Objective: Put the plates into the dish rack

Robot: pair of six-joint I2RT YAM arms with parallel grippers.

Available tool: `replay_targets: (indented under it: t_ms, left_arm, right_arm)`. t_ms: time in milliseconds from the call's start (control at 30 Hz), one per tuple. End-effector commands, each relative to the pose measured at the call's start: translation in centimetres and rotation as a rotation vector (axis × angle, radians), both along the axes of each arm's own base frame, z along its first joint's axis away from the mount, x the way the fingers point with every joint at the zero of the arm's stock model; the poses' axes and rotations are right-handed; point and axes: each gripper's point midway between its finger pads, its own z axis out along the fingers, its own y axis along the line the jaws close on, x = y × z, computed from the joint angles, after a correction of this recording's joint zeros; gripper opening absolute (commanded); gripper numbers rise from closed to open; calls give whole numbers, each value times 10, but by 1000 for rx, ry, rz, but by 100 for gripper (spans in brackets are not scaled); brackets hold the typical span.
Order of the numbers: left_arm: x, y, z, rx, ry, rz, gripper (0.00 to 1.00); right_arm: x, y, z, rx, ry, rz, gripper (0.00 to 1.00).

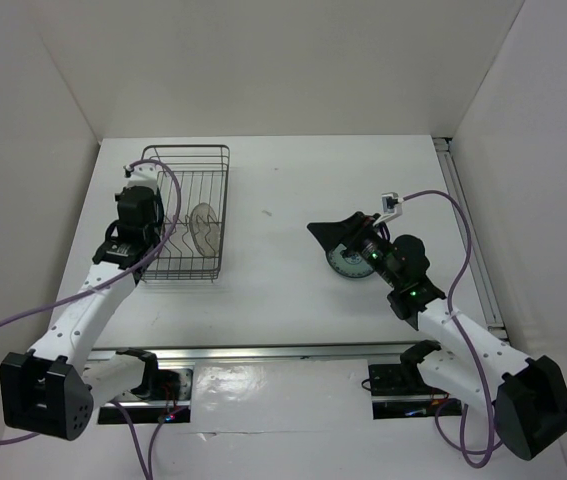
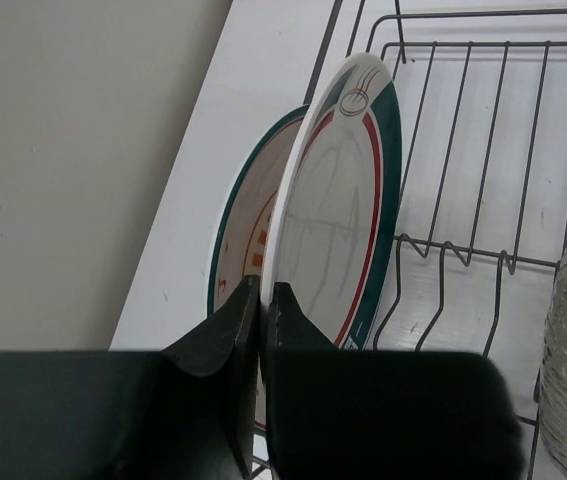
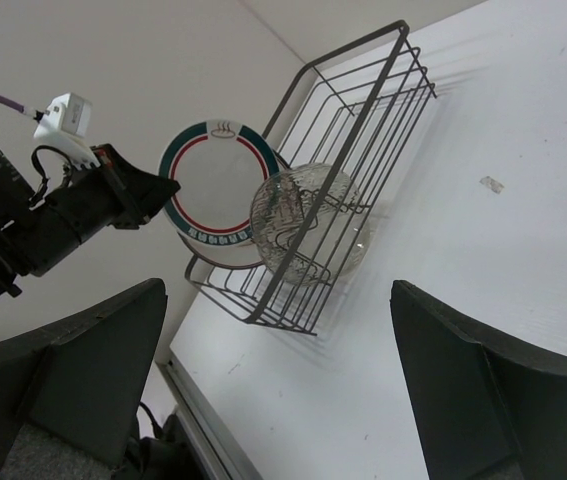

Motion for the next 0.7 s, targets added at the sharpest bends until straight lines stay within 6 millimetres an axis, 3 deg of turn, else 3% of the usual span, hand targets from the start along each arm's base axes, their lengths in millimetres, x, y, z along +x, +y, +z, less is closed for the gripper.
replay_targets:
  t_ms: [0,33,67,133,300,400,433,500,567,600,633,667]
  left_arm:
    - [8,-4,21,-33,-85,-6,16]
    - [8,-4,21,-41,-89,-4,25]
    - [9,-4,18,-40,-80,-3,25]
    - [10,-6,17,-44,-79,-15,35]
    - [14,-11,16,-77,-68,-22,42]
    - [11,-11,15,-95,-54,-14,44]
    - [11,-15,22,-116,-70,-24,51]
    - [11,-26,41,-177,-126,-81,57]
    - [7,-38,52,-228,-153,-139,76]
    - [4,-54,62,-290,-184,-220,80]
    - [2,-66,67,-315,-189,-287,92]
    - [0,-78,75,-347,-205,-347,96]
  right_arm:
    - [-1,-3,11,4,-35,-8,100]
    - [-1,-3,11,4,-35,-8,100]
    - [-1,-3,11,4,-35,-8,100]
    - [0,-5,9,1,-26,-19,100]
    - [5,-14,-2,-53,-8,-73,100]
    - [11,-24,4,-68,7,-141,100]
    - [18,-37,-14,-111,82,-222,100]
    - [25,-56,-18,-113,172,-347,100]
    - [24,-96,-66,-236,375,-556,100]
    - [23,-106,-71,-211,453,-630,100]
    - [13,-126,-94,-299,535,-716,100]
    - [10,-131,-111,-336,594,-748,100]
